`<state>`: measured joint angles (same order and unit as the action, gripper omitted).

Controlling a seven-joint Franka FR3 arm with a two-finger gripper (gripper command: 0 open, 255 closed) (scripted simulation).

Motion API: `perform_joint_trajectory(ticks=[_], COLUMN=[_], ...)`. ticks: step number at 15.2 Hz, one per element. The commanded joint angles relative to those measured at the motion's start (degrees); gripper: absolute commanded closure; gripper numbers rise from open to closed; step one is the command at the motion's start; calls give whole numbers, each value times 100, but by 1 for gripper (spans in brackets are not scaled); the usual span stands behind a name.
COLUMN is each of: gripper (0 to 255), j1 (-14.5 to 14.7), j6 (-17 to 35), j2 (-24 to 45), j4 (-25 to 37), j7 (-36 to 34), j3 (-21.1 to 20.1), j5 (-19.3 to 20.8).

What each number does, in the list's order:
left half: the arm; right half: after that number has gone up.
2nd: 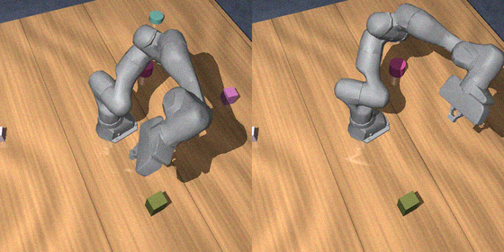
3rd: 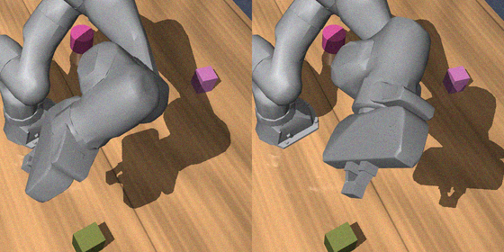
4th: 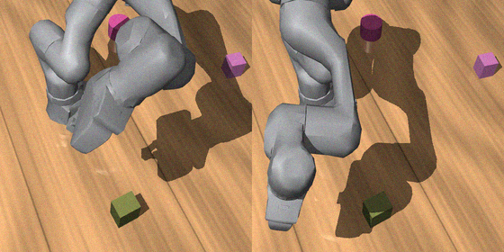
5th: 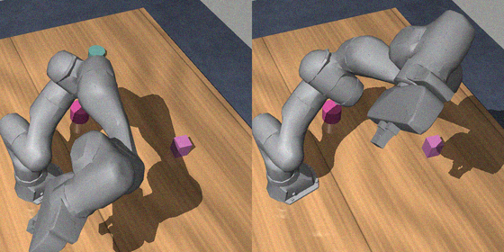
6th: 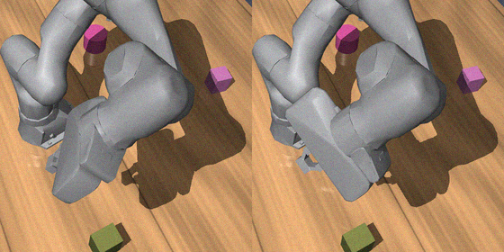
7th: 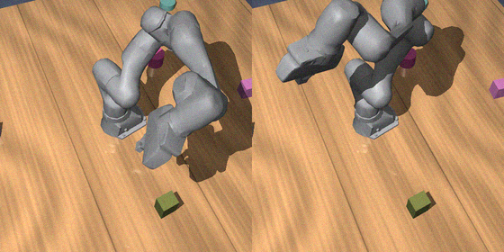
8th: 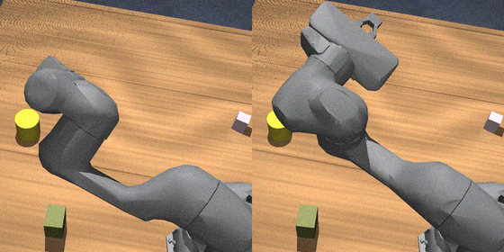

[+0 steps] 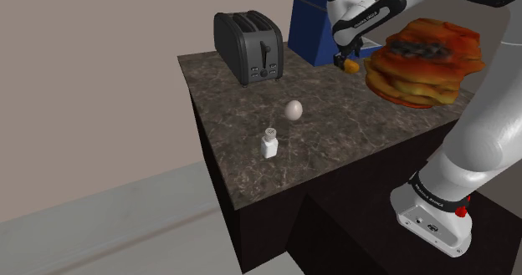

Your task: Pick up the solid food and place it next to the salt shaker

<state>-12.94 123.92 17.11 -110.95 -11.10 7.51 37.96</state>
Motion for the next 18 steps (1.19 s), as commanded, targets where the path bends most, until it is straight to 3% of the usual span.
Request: perform_joint_trajectory(ticks=[1, 6, 13, 14, 18], gripper=[0, 0, 0, 255, 255], j1=[-36, -127, -127, -127, -127], j6=[103, 378, 377, 377, 376], j2=[107, 296, 296, 296, 297], j4=[26, -20, -19, -19, -17], j7=[-25, -72, -72, -72, -70], j3=[35, 103, 103, 103, 103], j5=[48, 133, 132, 132, 132])
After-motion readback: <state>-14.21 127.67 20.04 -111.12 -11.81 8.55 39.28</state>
